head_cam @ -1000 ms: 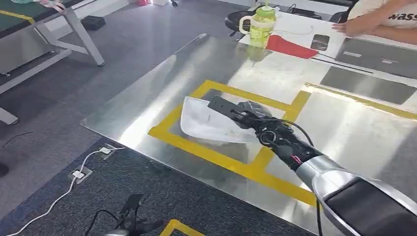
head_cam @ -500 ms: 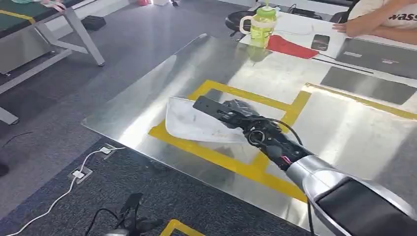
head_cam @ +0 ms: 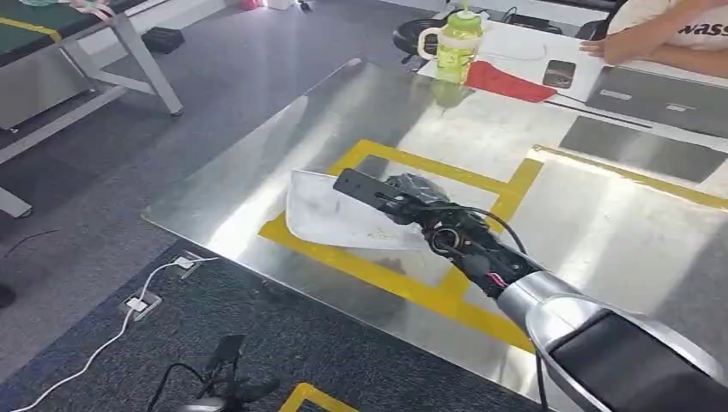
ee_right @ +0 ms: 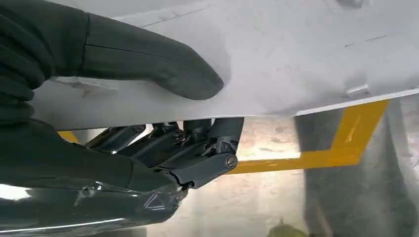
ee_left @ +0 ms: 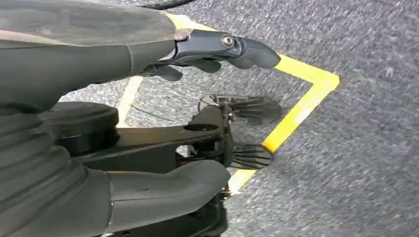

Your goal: Take the parts from the cabinet and place them on the table.

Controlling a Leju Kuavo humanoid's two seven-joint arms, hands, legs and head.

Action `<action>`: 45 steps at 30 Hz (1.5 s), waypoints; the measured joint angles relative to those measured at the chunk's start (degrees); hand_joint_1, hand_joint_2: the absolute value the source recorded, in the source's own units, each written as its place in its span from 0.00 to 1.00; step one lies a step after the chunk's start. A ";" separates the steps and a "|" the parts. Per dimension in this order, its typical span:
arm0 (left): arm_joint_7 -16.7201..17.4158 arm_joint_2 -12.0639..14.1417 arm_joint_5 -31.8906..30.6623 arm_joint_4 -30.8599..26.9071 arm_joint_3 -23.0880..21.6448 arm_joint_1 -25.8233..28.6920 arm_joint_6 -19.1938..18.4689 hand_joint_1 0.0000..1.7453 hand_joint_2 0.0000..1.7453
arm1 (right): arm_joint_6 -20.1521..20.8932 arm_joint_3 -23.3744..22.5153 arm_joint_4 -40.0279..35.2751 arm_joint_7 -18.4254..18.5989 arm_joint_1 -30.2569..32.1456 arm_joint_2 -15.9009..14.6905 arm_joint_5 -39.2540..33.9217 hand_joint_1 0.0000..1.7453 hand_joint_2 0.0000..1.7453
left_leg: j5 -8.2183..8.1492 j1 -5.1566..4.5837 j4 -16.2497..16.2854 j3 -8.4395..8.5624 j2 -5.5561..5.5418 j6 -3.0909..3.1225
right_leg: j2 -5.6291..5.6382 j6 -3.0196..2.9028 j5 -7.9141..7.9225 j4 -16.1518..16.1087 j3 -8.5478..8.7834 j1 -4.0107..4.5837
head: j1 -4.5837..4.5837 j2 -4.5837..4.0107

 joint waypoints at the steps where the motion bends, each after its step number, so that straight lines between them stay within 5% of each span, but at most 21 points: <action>1: -0.09 0.02 0.22 0.00 0.00 -0.06 0.42 0.00 1.00 | 0.00 0.00 0.00 -0.02 0.01 0.00 0.00 1.00 1.00 | 0.00 0.00 0.00 0.00 0.00 0.00 | 0.00 0.00 0.00 0.00 0.00 0.00 | 0.02 0.00; 9: -2.01 0.28 2.56 0.00 0.42 -0.57 0.88 0.00 1.00 | -0.07 -0.02 0.00 0.00 0.08 0.00 0.02 1.00 1.00 | 0.00 0.00 0.00 0.00 0.00 0.00 | 0.00 0.00 0.00 0.00 0.00 0.00 | 0.00 0.00; 14: -7.63 0.35 3.04 0.00 1.73 -1.16 8.27 0.00 1.00 | -0.09 -0.04 0.00 0.15 0.24 0.00 0.39 1.00 1.00 | 0.00 0.00 0.01 0.00 0.00 0.00 | 0.00 0.00 0.00 0.00 -0.01 0.00 | 0.02 0.00; 17: -7.61 0.46 4.77 0.00 2.91 -1.24 5.70 0.00 1.00 | -0.07 -0.04 0.00 0.05 0.25 0.00 0.79 1.00 1.00 | 0.00 0.00 0.01 0.00 0.00 0.00 | 0.00 0.00 0.00 0.00 -0.01 0.00 | 0.02 0.00; 34: -7.67 0.79 5.25 0.00 5.29 -1.32 6.27 0.00 1.00 | -0.07 -0.04 0.00 0.07 0.27 0.00 0.87 1.00 1.00 | 0.00 0.00 0.00 0.00 0.01 0.00 | 0.00 0.00 0.00 0.00 -0.01 0.00 | 0.02 0.00; 35: -7.67 0.81 5.27 0.00 5.29 -1.32 6.23 0.00 1.00 | -0.07 -0.04 0.00 0.09 0.27 0.00 0.87 0.00 0.00 | 0.00 0.00 0.00 0.00 0.01 0.00 | 0.00 0.00 0.00 0.00 -0.01 0.00 | 0.02 0.00; 38: -7.43 0.87 5.38 0.00 5.38 -1.32 5.84 0.00 1.00 | -0.15 -0.11 0.00 0.26 0.27 0.00 0.87 0.00 0.00 | 0.00 0.00 0.00 0.00 0.01 0.00 | 0.01 0.00 0.00 0.00 -0.02 0.00 | 0.02 0.00; 39: -7.26 0.87 5.31 0.00 5.38 -1.32 5.86 0.00 0.00 | -0.18 -0.13 0.00 0.31 0.27 -0.02 0.85 0.00 0.00 | 0.00 0.00 0.00 0.00 0.01 0.00 | 0.01 0.00 0.00 0.00 -0.02 0.00 | 0.02 0.00; 45: -5.40 0.94 4.59 0.00 5.38 -1.31 4.25 0.00 0.00 | -0.17 -0.17 0.00 0.35 0.30 -0.02 0.77 0.00 0.00 | 0.00 0.00 0.00 0.00 0.01 0.00 | 0.01 0.00 0.00 -0.01 -0.02 0.00 | 0.02 0.00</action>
